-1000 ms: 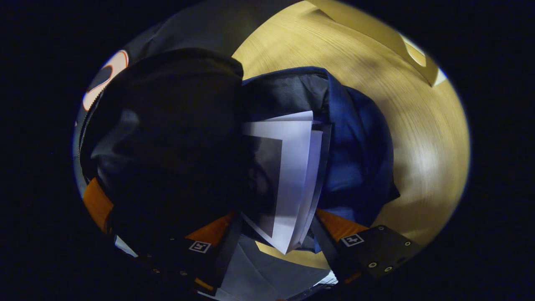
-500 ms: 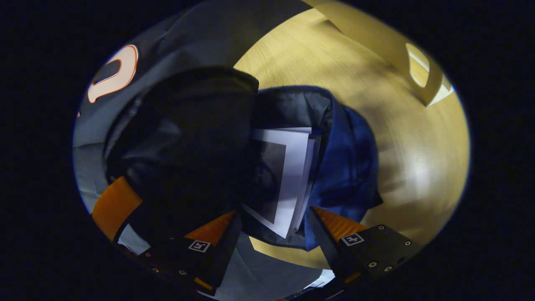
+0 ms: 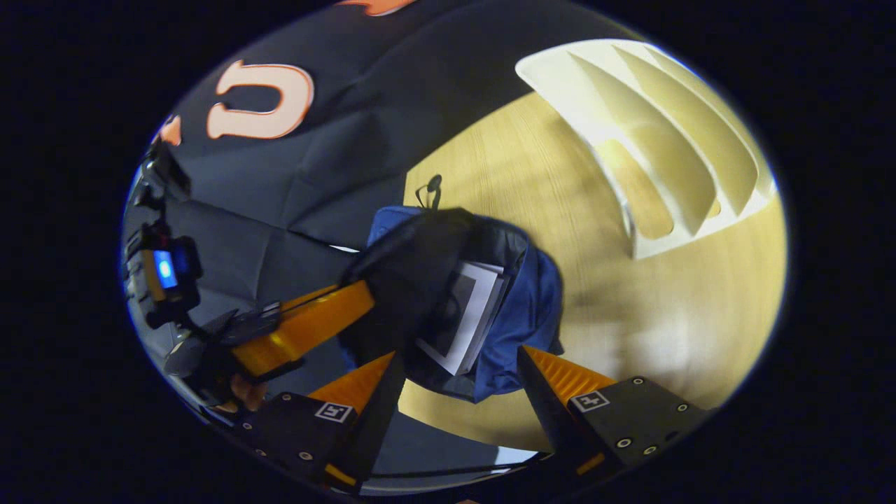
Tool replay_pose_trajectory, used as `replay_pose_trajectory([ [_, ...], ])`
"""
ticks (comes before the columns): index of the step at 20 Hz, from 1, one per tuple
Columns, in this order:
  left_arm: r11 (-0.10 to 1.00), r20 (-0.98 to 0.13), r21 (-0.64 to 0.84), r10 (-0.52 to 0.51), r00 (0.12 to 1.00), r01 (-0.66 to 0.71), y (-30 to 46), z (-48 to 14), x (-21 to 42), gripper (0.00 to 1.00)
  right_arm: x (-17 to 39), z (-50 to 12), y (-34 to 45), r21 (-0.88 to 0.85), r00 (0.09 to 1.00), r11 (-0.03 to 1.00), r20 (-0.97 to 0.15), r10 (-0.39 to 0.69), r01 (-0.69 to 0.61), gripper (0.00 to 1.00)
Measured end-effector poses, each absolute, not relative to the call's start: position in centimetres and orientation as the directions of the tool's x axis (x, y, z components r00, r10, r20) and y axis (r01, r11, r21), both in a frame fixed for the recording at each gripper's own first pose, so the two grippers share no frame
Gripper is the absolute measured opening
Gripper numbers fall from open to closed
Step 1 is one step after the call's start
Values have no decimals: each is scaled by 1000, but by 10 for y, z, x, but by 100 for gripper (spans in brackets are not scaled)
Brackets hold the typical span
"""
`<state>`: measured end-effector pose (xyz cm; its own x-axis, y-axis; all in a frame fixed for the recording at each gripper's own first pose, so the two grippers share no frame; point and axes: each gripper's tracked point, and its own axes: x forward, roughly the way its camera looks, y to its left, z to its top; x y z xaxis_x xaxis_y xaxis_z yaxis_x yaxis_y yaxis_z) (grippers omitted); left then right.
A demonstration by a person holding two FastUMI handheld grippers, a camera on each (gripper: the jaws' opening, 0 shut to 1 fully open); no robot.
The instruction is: Open the schoolbag, grab two books from the bookshelf and put them into the schoolbag.
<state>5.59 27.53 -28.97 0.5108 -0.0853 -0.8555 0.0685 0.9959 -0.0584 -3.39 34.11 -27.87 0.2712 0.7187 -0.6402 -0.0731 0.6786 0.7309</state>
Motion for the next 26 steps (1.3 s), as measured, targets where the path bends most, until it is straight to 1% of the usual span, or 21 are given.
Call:
replay_pose_trajectory([
  [4,998,-853,-21,-47,519,57,263,-301,51,0,-15,-259,283,672,375,727,-644,667,-139,96],
  [8,999,-842,-29,-32,539,15,248,-314,43,1,4,-252,223,645,438,757,-654,617,-103,97],
  [10,998,-842,-55,-38,538,-15,237,-322,35,4,12,-251,197,648,465,757,-648,603,-78,97],
  [12,997,-844,-65,-36,535,-36,229,-327,25,10,19,-250,173,633,498,771,-646,578,-73,97],
  [14,997,-835,-57,-18,549,-54,224,-326,21,20,25,-245,150,606,534,790,-640,552,-90,97],
  [15,996,-830,-64,-19,558,-60,218,-324,17,31,29,-242,141,591,551,799,-634,543,-108,97],
  [16,995,-820,-77,-26,572,-65,211,-320,15,39,32,-238,131,570,574,813,-629,525,-118,96],
  [18,993,-792,-97,-36,610,-67,194,-309,14,58,38,-232,114,539,617,831,-611,496,-135,97],
  [20,994,-751,-93,-30,659,-60,181,-294,18,84,44,-226,102,518,652,843,-592,474,-142,97],
  [21,994,-727,-93,-26,687,-62,173,-288,22,93,44,-223,98,513,667,845,-580,469,-149,97],
  [24,992,-625,-110,-21,781,-61,153,-255,37,93,53,-210,84,474,732,864,-527,432,-169,97],
  [26,991,-518,-124,-24,855,-48,134,-221,50,96,60,-196,72,427,786,884,-473,399,-191,97],
])
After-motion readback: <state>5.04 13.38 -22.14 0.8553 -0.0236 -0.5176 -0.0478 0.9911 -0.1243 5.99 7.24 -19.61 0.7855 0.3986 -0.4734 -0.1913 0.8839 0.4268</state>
